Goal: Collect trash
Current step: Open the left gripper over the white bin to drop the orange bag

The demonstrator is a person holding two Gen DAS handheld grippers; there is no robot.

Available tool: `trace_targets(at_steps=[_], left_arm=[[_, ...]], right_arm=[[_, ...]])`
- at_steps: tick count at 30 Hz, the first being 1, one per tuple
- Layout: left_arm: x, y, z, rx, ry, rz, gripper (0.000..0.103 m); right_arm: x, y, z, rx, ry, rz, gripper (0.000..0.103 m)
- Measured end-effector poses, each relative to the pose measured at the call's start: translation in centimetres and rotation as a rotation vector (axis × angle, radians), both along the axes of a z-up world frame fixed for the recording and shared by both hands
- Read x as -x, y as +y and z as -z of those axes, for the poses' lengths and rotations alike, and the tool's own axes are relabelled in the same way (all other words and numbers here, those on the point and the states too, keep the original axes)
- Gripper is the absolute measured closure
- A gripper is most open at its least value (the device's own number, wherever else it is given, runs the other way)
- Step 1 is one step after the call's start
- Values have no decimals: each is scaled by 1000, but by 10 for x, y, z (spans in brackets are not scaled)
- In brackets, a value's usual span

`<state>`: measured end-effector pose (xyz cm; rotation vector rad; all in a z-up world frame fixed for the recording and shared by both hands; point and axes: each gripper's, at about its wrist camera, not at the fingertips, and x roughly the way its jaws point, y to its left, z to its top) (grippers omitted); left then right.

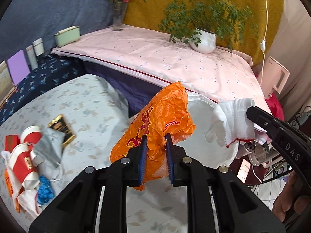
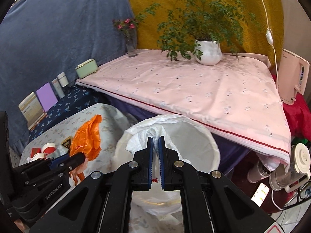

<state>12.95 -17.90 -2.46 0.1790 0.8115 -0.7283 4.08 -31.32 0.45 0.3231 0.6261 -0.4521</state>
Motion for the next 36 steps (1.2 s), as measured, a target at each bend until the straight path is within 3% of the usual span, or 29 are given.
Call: trace_targets(at_steps=[6, 9, 12, 26, 30, 36], left_arm=[[-3, -24, 12, 16, 36, 27, 77], [-3, -29, 11, 17, 23, 13, 57], [-3, -29, 7, 30, 10, 3, 46], [-1, 9, -5, 59, -10, -62, 39], [-1, 36, -10, 75, -25, -121, 30], [-2, 84, -11, 63, -49, -220, 27]], right_arm=[[-3, -20, 5, -2, 6, 25, 94], [-6, -24, 5, 4, 7, 27, 86], [-3, -26, 3, -5, -9, 35, 81], [8, -3, -14, 15, -36, 17, 68], [6, 16, -19, 24, -41, -15, 64], [-3, 49, -23, 32, -36, -84, 63]])
